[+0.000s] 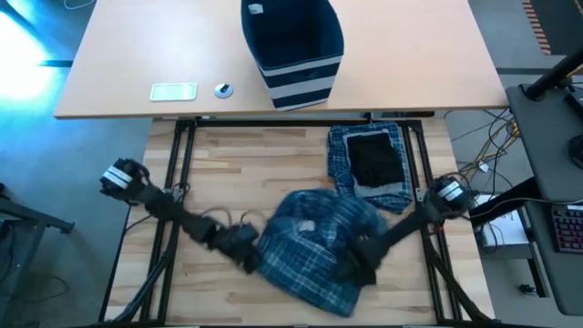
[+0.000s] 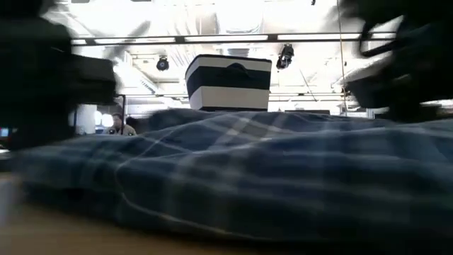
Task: Fold Laundry from Bin
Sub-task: Fold the blue patterned long sleeve
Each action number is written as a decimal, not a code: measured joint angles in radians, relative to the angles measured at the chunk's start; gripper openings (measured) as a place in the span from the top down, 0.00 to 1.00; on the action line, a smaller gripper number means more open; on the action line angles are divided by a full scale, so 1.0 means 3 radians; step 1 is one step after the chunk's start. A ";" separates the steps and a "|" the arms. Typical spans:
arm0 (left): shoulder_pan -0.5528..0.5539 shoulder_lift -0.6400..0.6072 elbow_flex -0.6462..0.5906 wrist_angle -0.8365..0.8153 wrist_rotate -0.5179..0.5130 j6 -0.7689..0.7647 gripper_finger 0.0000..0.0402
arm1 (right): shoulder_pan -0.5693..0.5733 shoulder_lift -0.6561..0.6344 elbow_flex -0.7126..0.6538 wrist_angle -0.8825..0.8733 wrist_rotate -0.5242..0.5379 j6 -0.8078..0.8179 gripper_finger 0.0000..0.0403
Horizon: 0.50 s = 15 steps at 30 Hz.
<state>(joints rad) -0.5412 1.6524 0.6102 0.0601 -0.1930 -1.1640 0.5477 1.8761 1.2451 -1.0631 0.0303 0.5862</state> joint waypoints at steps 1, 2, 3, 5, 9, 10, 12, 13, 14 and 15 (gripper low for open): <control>-0.0179 -0.0001 0.0009 -0.0014 -0.0017 -0.0196 0.69 | -0.0119 0.0002 0.0021 -0.0062 0.0101 -0.0215 0.50; -0.0342 0.0001 0.0038 -0.0057 -0.0079 -0.0383 0.71 | -0.0241 0.0002 0.0060 -0.0103 0.0268 -0.0446 0.50; -0.0501 0.0006 0.0076 -0.0090 -0.0168 -0.0563 0.72 | -0.0372 0.0005 0.0109 -0.0121 0.0432 -0.0680 0.50; -0.0795 0.0009 0.0187 -0.0215 -0.0275 -0.0898 0.75 | -0.0653 -0.0007 0.0235 -0.0116 0.0717 -0.1169 0.50; -0.1201 0.0024 0.0559 -0.0732 -0.0239 -0.1390 0.77 | -0.1204 -0.0032 0.0668 0.0008 0.1212 -0.2145 0.50; -0.1266 0.0024 0.0686 -0.0888 -0.0233 -0.1441 0.78 | -0.1340 -0.0031 0.0814 0.0030 0.1291 -0.2301 0.50; -0.1345 0.0004 0.0974 -0.1261 -0.0221 -0.1484 0.77 | -0.1553 -0.0032 0.1122 0.0028 0.1321 -0.2364 0.50; -0.1359 -0.0013 0.1123 -0.1520 -0.0206 -0.1484 0.77 | -0.1637 -0.0051 0.1271 0.0017 0.1295 -0.2292 0.50; -0.1360 -0.0030 0.1270 -0.1788 -0.0194 -0.1466 0.76 | -0.1691 -0.0076 0.1400 -0.0030 0.1212 -0.2206 0.50; -0.1357 -0.0054 0.1412 -0.2073 -0.0199 -0.1400 0.76 | -0.1726 -0.0111 0.1508 -0.0098 0.1075 -0.2101 0.50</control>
<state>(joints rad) -0.9484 1.6361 1.0337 -0.5619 -0.2527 -1.5839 0.0298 1.8427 1.6976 -1.0925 0.3528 -0.0440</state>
